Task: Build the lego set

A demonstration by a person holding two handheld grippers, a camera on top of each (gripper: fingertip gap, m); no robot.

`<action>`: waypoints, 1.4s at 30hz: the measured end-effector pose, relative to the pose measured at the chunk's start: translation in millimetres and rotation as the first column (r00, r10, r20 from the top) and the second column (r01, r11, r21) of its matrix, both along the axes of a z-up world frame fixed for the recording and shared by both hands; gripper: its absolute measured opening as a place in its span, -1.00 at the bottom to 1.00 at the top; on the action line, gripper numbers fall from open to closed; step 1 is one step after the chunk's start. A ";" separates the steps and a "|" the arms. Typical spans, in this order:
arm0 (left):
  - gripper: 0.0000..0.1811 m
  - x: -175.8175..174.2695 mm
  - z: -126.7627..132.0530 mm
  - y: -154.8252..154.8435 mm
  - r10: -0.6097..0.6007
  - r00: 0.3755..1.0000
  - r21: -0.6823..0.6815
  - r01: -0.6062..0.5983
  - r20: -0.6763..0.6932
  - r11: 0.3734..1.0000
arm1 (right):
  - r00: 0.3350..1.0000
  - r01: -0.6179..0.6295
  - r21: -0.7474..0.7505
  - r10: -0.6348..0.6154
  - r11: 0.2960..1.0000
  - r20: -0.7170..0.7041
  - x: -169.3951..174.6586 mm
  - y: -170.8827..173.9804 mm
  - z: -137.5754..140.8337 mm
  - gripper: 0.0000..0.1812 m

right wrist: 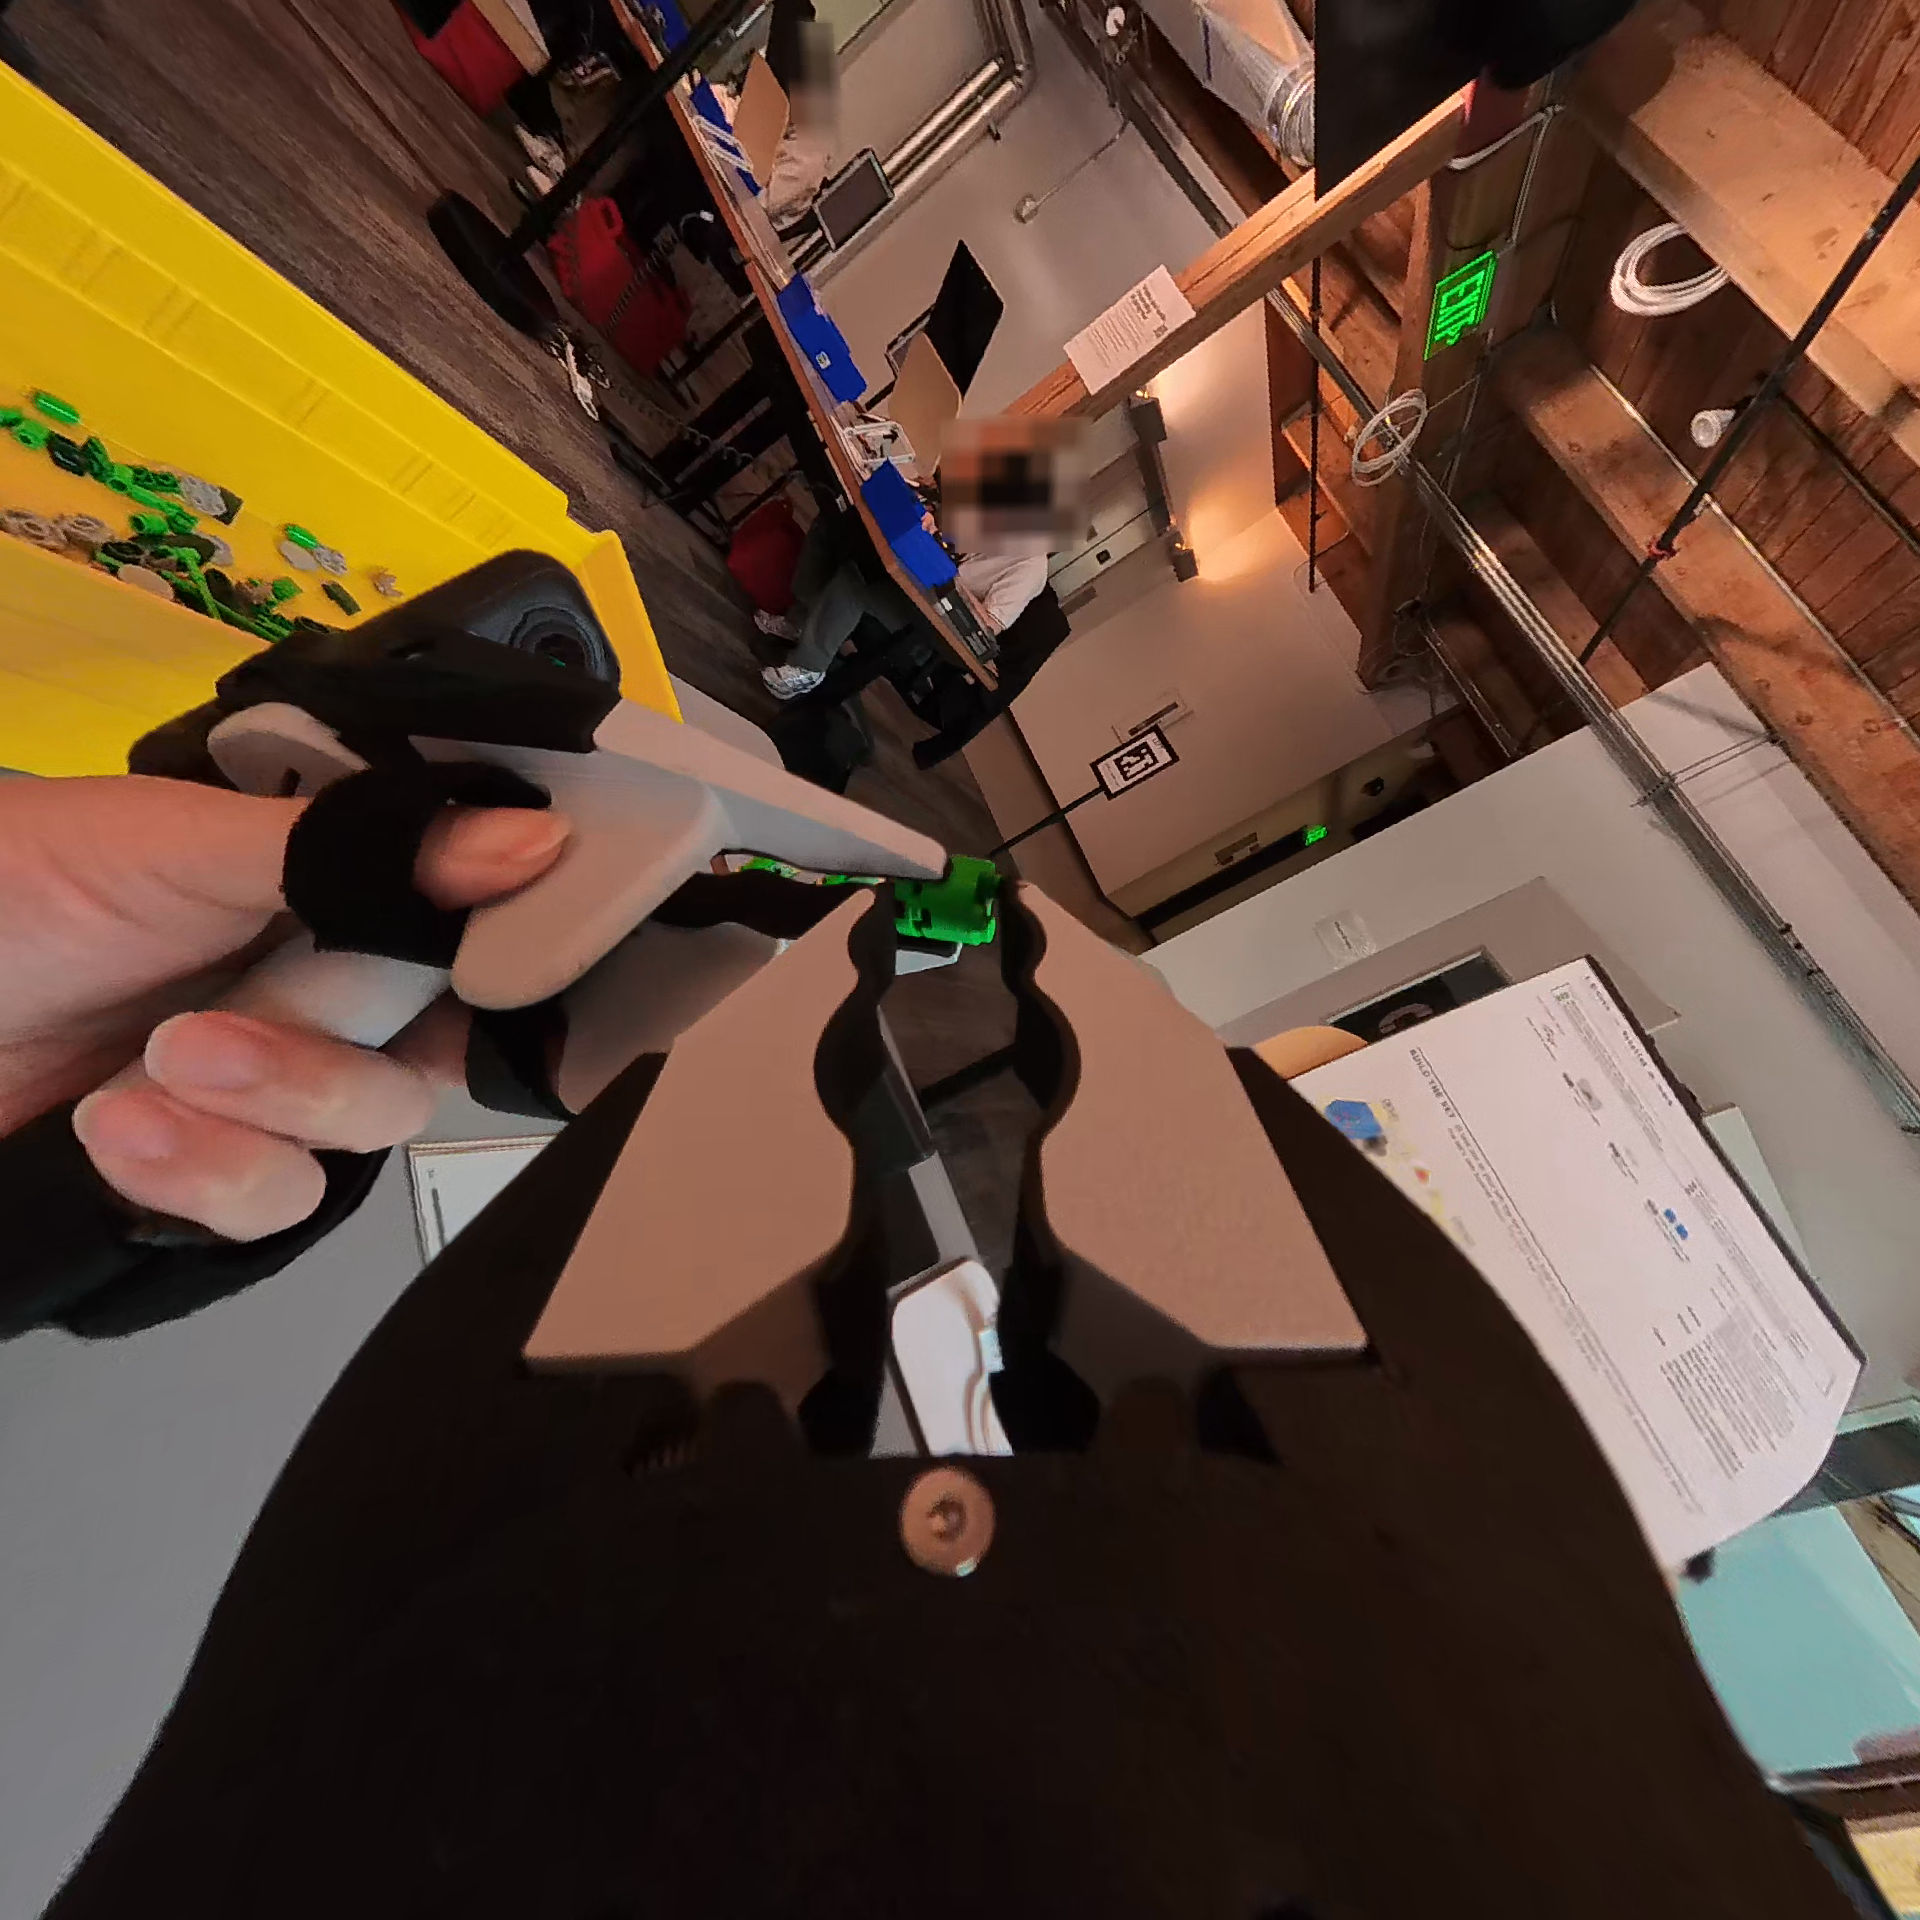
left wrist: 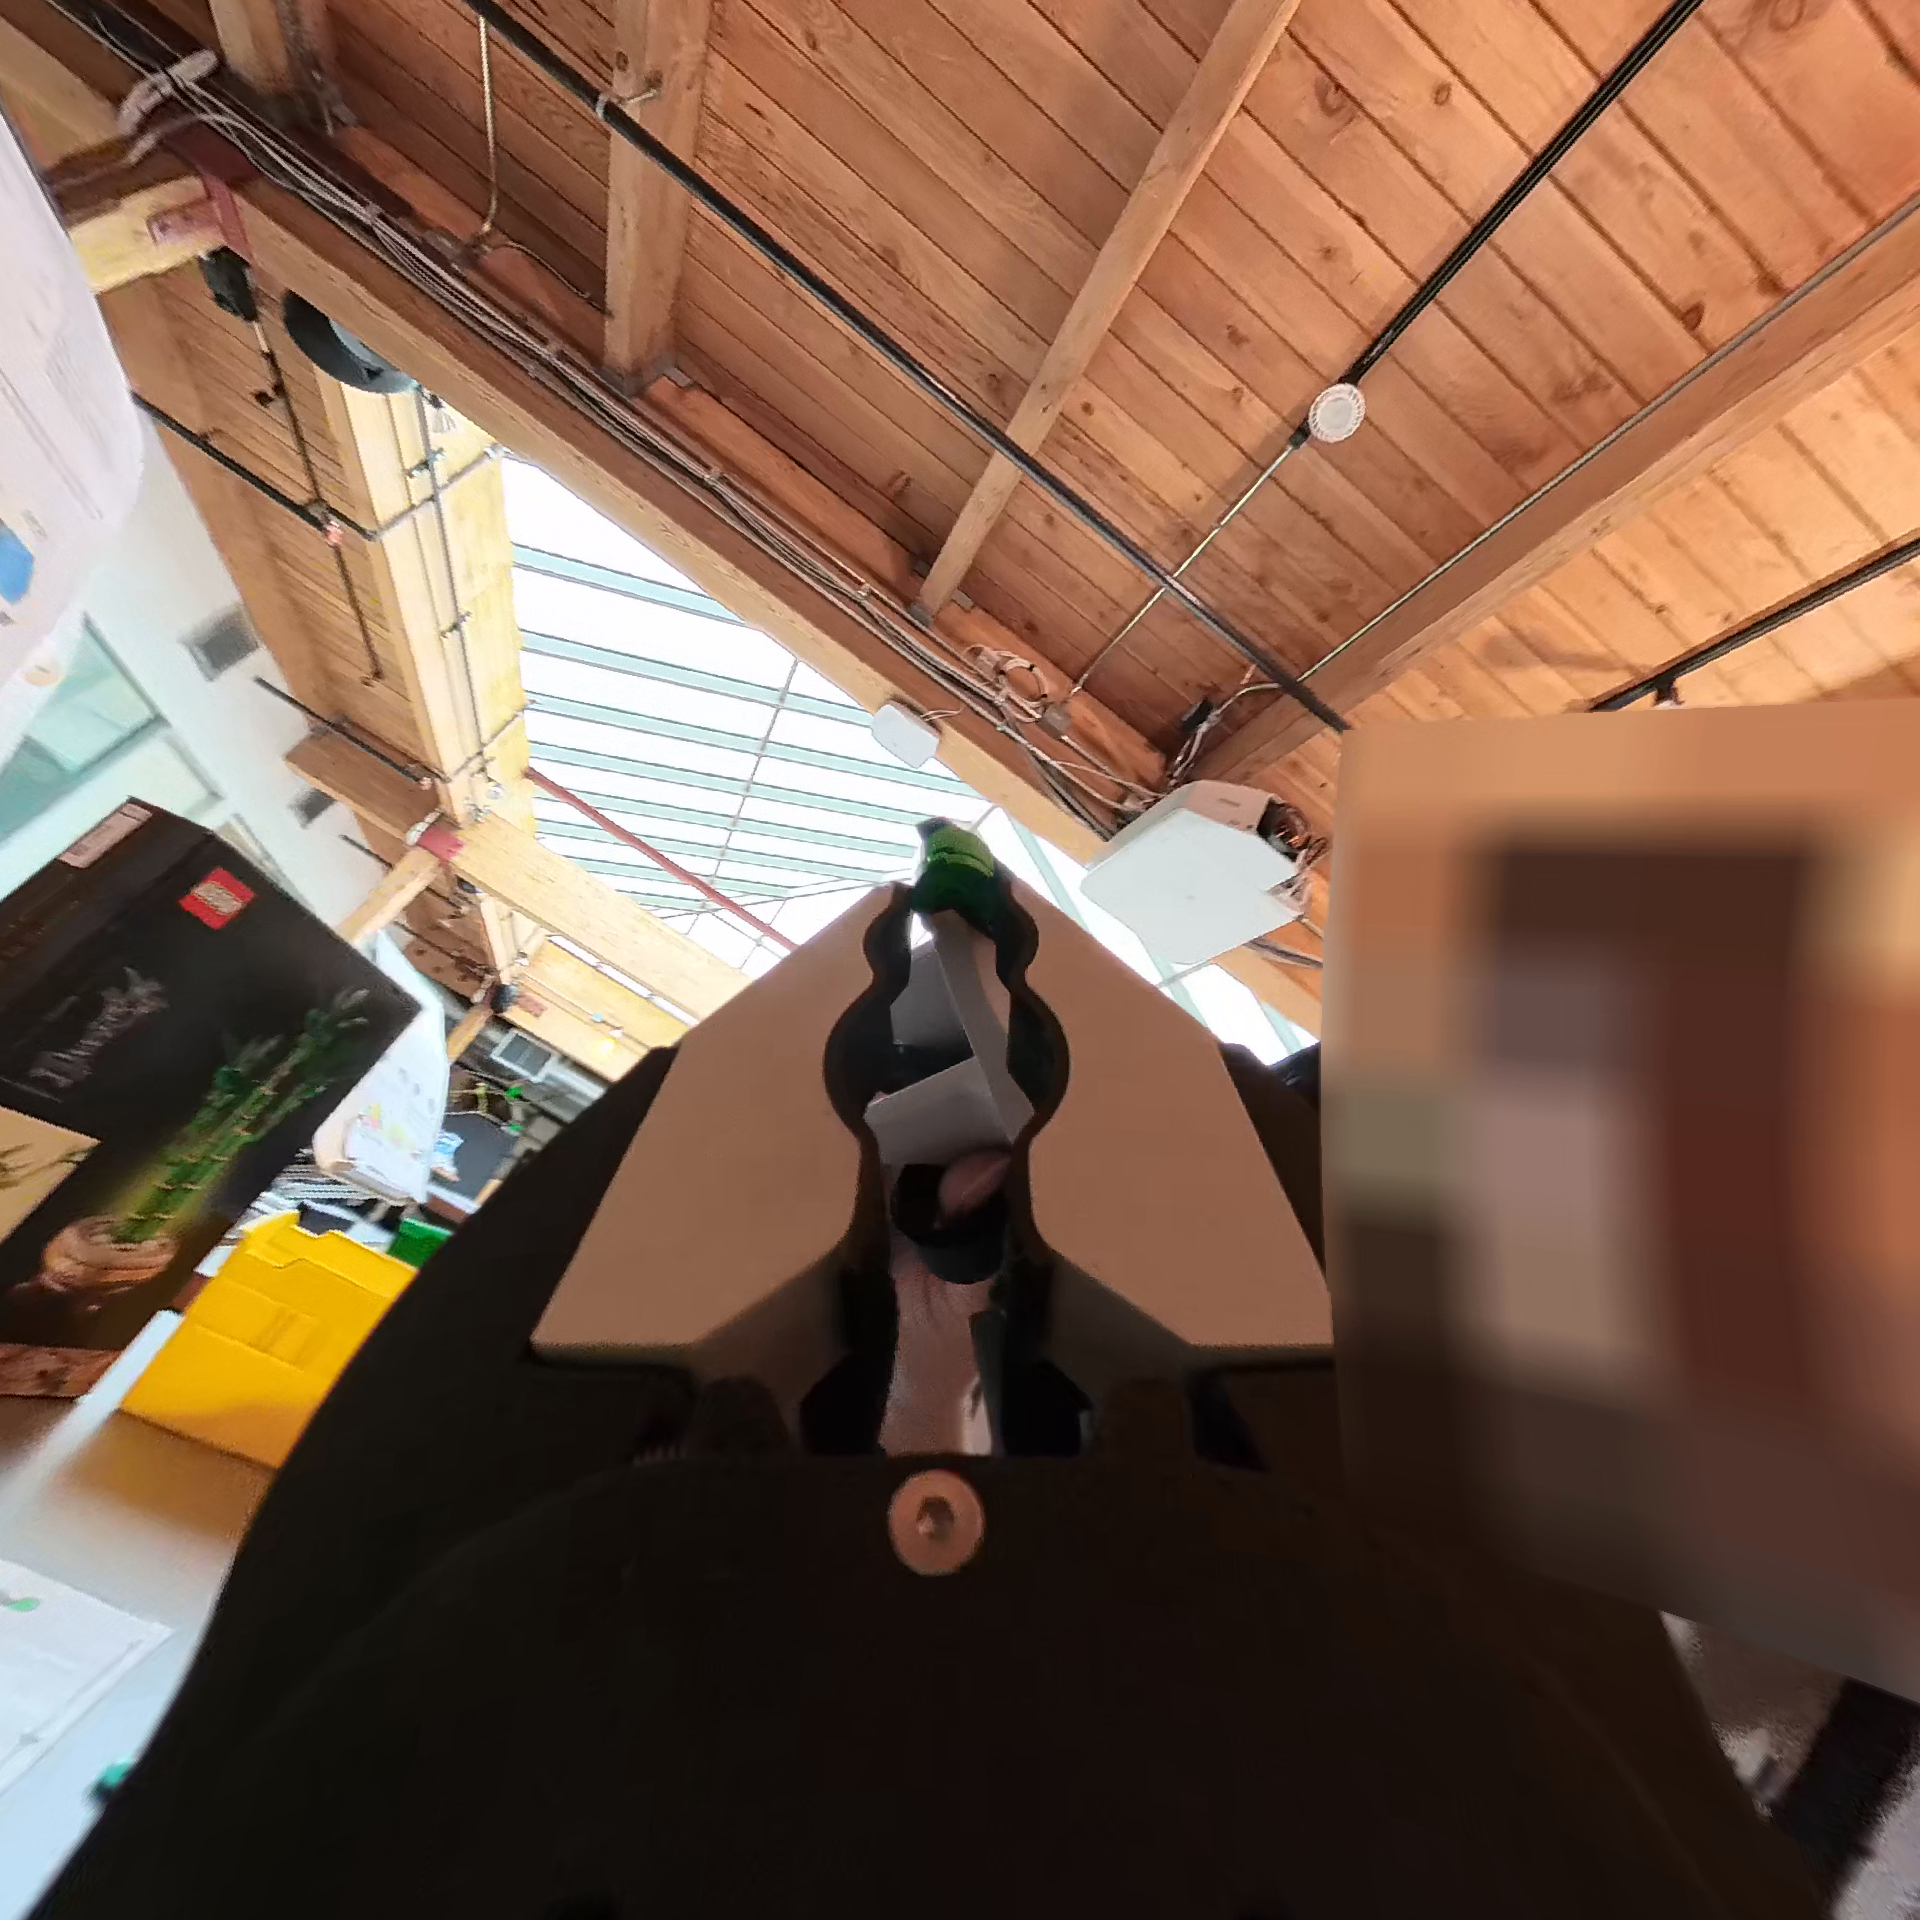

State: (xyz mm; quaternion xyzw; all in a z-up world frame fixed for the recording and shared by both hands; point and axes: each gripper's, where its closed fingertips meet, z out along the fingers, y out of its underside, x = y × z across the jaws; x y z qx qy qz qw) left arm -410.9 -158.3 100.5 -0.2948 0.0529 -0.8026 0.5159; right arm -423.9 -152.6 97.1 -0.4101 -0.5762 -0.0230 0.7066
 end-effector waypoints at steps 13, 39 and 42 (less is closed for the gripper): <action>-0.85 -0.6 -0.8 1.6 0.124 0.989 0.049 -0.120 -0.083 0.992 | 0.996 -0.056 -0.058 0.052 0.997 -0.068 -0.9 2.3 -0.5 -0.82; -0.64 12.8 -11.8 -0.4 0.094 0.939 0.032 -0.088 -0.332 0.996 | 0.972 -0.234 -0.126 0.228 0.964 -0.061 34.1 -0.1 -1.2 -0.83; -0.61 21.3 -7.7 -9.4 0.041 0.944 0.044 -0.028 -0.327 0.999 | 0.966 -0.257 -0.123 0.255 0.958 -0.036 35.9 -3.0 -5.9 -0.83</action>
